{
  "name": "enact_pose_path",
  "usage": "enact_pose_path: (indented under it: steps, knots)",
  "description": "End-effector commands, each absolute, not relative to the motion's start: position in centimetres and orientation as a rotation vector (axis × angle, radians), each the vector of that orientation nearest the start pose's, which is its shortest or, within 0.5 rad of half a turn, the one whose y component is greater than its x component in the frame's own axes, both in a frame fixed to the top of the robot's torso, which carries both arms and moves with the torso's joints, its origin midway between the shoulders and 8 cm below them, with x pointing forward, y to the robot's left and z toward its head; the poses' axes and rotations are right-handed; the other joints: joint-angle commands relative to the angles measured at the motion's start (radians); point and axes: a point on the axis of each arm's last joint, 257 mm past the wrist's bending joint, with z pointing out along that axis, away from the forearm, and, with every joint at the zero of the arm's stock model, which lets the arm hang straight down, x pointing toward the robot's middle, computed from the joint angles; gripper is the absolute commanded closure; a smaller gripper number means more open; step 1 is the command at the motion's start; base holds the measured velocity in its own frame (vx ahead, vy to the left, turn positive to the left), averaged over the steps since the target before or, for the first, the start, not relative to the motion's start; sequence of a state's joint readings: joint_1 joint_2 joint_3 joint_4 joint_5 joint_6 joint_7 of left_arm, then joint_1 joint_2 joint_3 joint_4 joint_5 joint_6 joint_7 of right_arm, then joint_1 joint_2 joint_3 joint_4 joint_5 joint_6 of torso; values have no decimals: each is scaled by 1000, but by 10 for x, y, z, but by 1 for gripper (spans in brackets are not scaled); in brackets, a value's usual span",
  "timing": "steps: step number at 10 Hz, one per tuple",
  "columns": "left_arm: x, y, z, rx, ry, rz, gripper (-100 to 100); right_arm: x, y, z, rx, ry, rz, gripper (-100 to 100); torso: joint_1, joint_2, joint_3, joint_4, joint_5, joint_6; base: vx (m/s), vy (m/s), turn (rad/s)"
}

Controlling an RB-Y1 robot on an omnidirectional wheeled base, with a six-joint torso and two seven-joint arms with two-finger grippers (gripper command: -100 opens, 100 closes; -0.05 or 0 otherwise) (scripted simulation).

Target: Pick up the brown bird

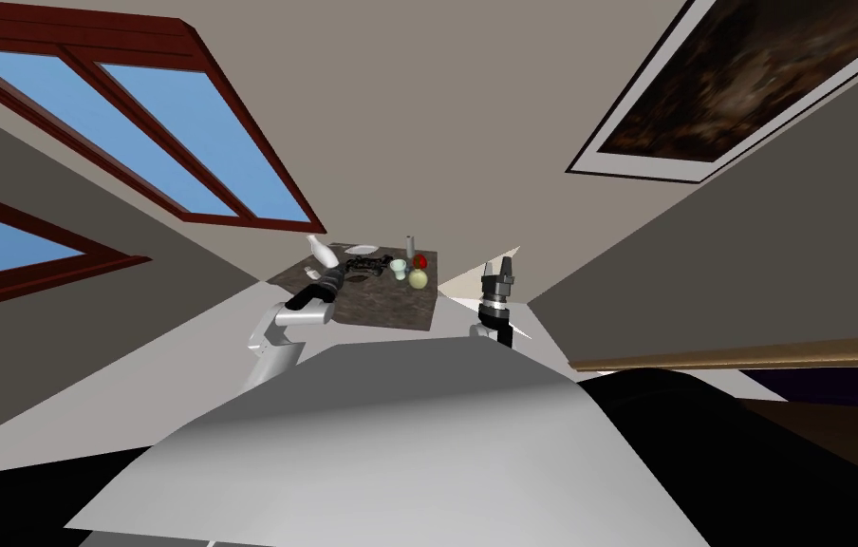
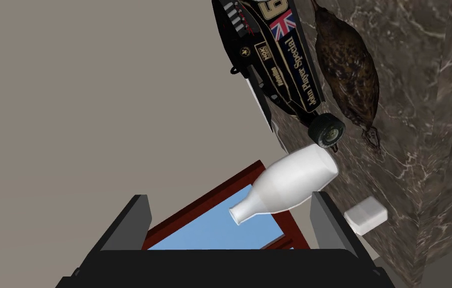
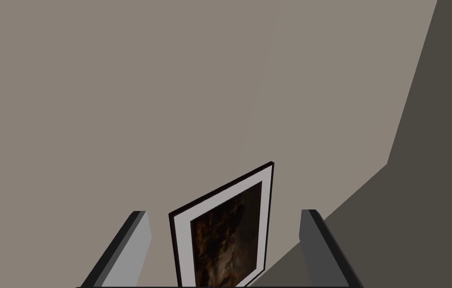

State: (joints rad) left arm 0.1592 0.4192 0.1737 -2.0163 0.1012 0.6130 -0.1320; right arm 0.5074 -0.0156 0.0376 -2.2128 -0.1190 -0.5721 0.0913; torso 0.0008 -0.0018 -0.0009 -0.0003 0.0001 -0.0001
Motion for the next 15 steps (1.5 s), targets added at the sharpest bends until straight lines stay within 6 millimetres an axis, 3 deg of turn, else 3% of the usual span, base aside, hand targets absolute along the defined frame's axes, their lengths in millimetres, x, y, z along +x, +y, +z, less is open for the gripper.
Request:
enact_pose_path:
  steps: [1,15]
  knots:
    - [479,419,-189,-1175,1499,-568,-100,344,-283,5,700,574,1320,0,0,0,0,0,0,0,28,13,-28]
    - [470,452,-244,-1466,1648,-393,-100,344,-283,5,700,574,1320,0,1,0,0,0,0,0,32,23,-30]
